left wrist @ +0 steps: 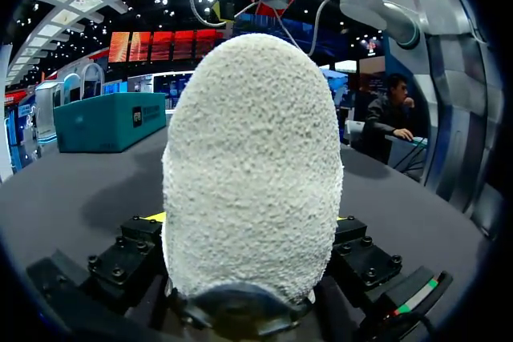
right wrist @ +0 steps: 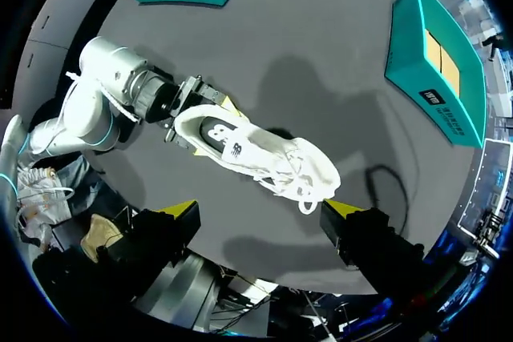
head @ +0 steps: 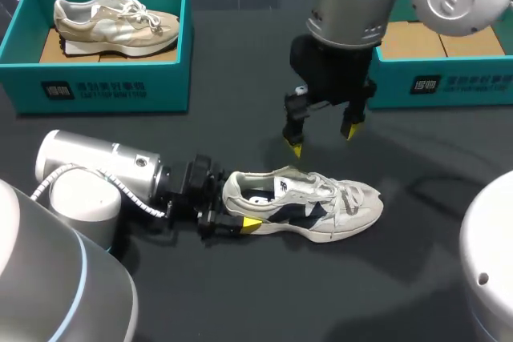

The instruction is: Take the shoe out of the shoebox, open the shoe tongue, remove and reinsert the insole, then place the shoe into the shoebox

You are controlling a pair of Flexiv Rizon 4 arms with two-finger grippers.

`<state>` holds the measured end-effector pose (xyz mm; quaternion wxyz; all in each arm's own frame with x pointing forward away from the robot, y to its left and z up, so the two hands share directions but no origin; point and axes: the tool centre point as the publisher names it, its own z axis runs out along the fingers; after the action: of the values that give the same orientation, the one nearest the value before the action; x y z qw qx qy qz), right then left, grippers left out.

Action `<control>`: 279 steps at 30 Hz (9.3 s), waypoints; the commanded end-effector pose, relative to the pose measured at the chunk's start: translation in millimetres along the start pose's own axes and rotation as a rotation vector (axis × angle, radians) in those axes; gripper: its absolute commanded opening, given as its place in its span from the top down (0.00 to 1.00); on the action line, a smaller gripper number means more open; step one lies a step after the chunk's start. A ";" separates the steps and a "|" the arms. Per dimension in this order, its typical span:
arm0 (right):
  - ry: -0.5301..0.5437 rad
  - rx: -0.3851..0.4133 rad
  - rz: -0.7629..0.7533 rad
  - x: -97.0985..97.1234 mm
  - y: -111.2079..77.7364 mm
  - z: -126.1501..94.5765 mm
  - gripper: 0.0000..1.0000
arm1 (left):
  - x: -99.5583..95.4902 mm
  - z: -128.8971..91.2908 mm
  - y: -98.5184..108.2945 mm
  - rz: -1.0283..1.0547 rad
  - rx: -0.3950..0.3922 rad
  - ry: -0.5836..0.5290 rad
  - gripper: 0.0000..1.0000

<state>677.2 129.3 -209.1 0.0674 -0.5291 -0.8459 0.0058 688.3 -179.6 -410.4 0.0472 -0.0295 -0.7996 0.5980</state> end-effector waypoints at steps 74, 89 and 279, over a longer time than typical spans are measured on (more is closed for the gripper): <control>-0.564 0.092 0.147 38.7 33.1 93.4 0.00 | 3.0 2.9 2.6 0.001 -0.002 0.000 1.00; -0.634 0.089 0.142 31.9 41.4 107.9 0.00 | 3.0 2.9 2.6 0.001 -0.002 0.000 1.00; -0.268 -0.174 -0.650 -13.5 17.3 -1.2 1.00 | 3.0 2.9 2.6 0.001 -0.002 0.000 1.00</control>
<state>697.9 128.4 -206.6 -0.1060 -0.3036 -0.9469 0.0078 688.0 -179.9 -410.4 0.0472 -0.0295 -0.7995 0.5980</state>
